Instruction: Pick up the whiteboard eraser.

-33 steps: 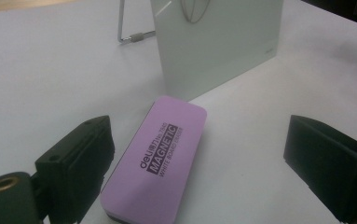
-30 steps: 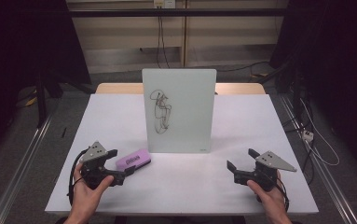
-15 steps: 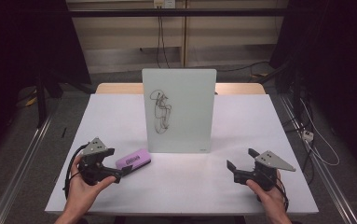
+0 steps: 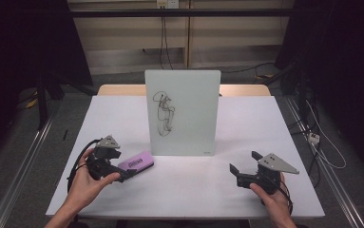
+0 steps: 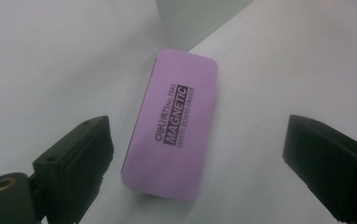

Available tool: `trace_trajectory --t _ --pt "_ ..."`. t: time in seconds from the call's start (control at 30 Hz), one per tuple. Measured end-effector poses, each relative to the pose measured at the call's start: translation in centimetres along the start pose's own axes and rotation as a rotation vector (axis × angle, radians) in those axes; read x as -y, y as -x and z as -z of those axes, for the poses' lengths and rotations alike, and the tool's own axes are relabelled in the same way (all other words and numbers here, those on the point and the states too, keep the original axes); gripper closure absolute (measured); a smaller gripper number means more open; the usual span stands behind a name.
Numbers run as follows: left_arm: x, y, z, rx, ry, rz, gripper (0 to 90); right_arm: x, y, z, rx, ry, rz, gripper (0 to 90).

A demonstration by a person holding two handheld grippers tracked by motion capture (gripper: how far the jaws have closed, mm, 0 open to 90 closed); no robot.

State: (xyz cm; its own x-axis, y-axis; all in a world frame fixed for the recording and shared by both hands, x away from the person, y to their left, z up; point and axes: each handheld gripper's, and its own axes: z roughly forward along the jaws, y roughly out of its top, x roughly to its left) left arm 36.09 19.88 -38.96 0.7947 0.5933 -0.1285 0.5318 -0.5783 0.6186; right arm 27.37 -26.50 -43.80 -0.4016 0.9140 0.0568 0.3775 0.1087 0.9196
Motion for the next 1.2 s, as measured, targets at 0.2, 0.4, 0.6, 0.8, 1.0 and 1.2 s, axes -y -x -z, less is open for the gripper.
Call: trace_trajectory --t 0.2,0.4,0.6,0.8,1.0,1.2 --pt "-1.0 -0.3 -0.9 0.016 -0.024 -0.051 6.5 0.0 0.0 -0.3 -0.006 -0.005 0.003 5.8" --pt "-2.0 -0.7 -2.1 0.016 -0.083 -0.078 8.2 0.0 0.0 -0.2 -0.018 -0.005 0.007 5.7" --pt "-2.7 -1.1 -3.3 -0.030 -0.105 -0.092 8.4 0.0 -0.1 -0.4 -0.029 -0.016 0.005 5.2" --pt "-2.9 -1.7 -4.0 0.035 -0.152 -0.093 15.1 0.0 -0.1 -0.5 -0.029 -0.018 0.002 5.3" --pt "-2.7 -1.6 -3.8 0.025 -0.156 -0.118 24.1 0.0 -0.1 -0.4 -0.034 -0.018 0.009 5.3" --pt "-2.5 -1.6 -4.6 0.018 -0.204 -0.148 27.9 -0.1 -0.2 -0.4 -0.035 -0.013 0.006 5.5"
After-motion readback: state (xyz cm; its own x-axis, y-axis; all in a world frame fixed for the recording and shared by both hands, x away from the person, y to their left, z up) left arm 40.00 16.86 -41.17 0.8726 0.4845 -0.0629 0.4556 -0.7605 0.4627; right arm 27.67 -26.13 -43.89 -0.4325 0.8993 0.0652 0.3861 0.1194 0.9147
